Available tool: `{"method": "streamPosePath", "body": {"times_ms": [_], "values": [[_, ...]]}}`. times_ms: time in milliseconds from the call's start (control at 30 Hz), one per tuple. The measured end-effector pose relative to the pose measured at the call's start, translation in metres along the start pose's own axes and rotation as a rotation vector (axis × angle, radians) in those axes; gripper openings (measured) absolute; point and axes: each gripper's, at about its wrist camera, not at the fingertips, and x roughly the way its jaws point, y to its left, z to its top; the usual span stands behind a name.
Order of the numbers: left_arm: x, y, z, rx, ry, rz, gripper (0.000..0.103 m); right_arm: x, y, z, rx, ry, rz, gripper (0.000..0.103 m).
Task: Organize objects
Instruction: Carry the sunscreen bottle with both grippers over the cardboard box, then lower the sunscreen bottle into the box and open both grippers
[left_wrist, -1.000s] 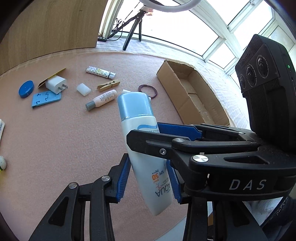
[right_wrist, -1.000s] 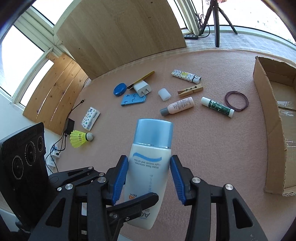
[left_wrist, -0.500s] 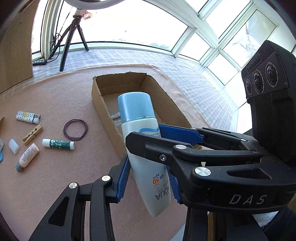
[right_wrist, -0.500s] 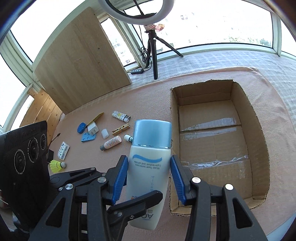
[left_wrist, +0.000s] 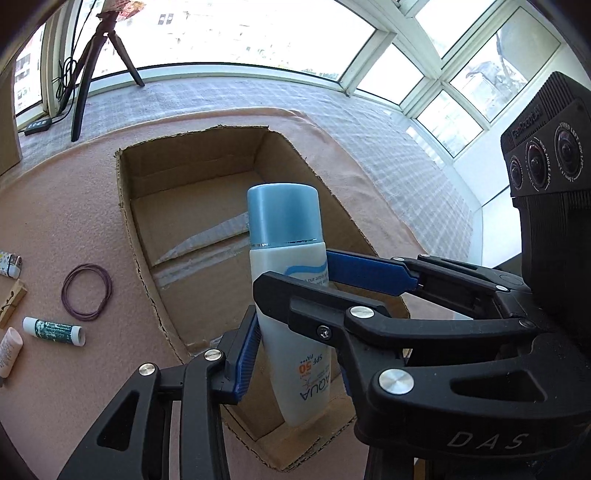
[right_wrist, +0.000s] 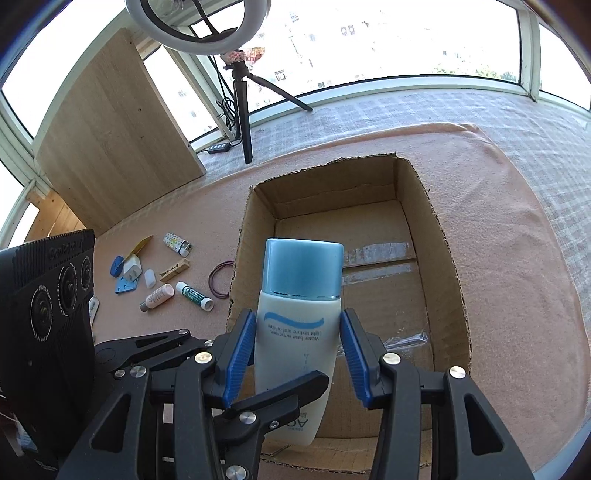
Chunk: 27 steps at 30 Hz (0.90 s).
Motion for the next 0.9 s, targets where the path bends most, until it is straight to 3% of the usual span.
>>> {"method": "streamPosePath", "body": {"times_ms": [267,300,333,367,400,433,900], "values": [[0.003,-0.001,0.001,0.015,-0.015,0.028,0.043,0.005,-0.007,-0.001,0.009,0.009,0.004,0.044],[0.002,0.000,0.003,0.019,-0.026,0.041,0.059,0.004,-0.006,-0.002,0.002,-0.006,-0.002,0.045],[-0.001,0.001,0.004,0.017,-0.034,0.052,0.081,0.002,-0.005,-0.002,-0.001,-0.023,-0.011,0.058],[-0.005,0.003,0.004,0.008,-0.051,0.079,0.086,0.000,-0.005,-0.002,0.001,-0.032,-0.021,0.068],[-0.009,0.005,0.005,0.007,-0.056,0.083,0.091,-0.002,-0.006,-0.002,0.009,-0.049,-0.037,0.087],[-0.011,0.006,0.005,0.006,-0.056,0.085,0.091,-0.004,-0.006,-0.002,0.009,-0.061,-0.052,0.091],[-0.027,0.005,-0.010,0.063,-0.036,0.148,0.092,-0.014,0.006,-0.004,0.020,-0.080,-0.075,0.091]]}}
